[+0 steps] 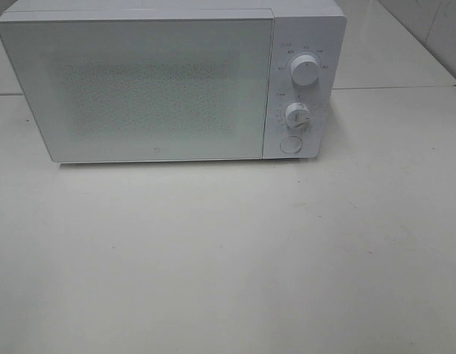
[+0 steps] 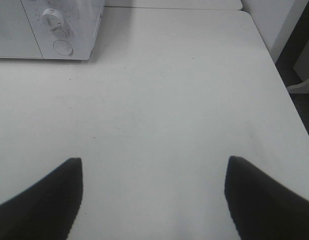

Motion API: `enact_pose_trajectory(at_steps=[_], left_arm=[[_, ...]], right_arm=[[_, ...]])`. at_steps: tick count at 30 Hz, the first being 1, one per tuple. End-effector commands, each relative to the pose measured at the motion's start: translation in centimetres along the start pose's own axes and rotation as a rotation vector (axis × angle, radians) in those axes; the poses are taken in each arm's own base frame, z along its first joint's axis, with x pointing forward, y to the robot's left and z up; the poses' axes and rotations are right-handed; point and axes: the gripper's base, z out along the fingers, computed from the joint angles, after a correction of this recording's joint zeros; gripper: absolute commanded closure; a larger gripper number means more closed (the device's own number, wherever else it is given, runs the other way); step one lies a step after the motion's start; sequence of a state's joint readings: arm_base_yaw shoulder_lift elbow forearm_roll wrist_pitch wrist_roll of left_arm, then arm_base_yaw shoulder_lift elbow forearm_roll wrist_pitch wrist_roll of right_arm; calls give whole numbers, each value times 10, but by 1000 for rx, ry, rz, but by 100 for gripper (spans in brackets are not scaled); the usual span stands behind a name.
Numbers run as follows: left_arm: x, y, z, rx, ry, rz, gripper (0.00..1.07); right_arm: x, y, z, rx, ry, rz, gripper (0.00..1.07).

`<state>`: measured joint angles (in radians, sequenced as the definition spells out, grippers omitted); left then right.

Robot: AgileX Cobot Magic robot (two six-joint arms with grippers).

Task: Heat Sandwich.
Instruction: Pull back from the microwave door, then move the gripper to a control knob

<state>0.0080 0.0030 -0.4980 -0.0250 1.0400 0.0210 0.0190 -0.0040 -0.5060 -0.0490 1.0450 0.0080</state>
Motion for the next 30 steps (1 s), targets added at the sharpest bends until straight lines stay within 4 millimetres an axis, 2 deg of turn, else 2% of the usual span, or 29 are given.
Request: enact_pose_trajectory(at_steps=[1, 30], left_arm=[[3, 0, -4, 0, -34, -1, 6], [3, 0, -4, -1, -34, -2, 6]], right_arm=[[1, 0, -3, 0, -35, 9, 32], [1, 0, -3, -1, -32, 9, 32]])
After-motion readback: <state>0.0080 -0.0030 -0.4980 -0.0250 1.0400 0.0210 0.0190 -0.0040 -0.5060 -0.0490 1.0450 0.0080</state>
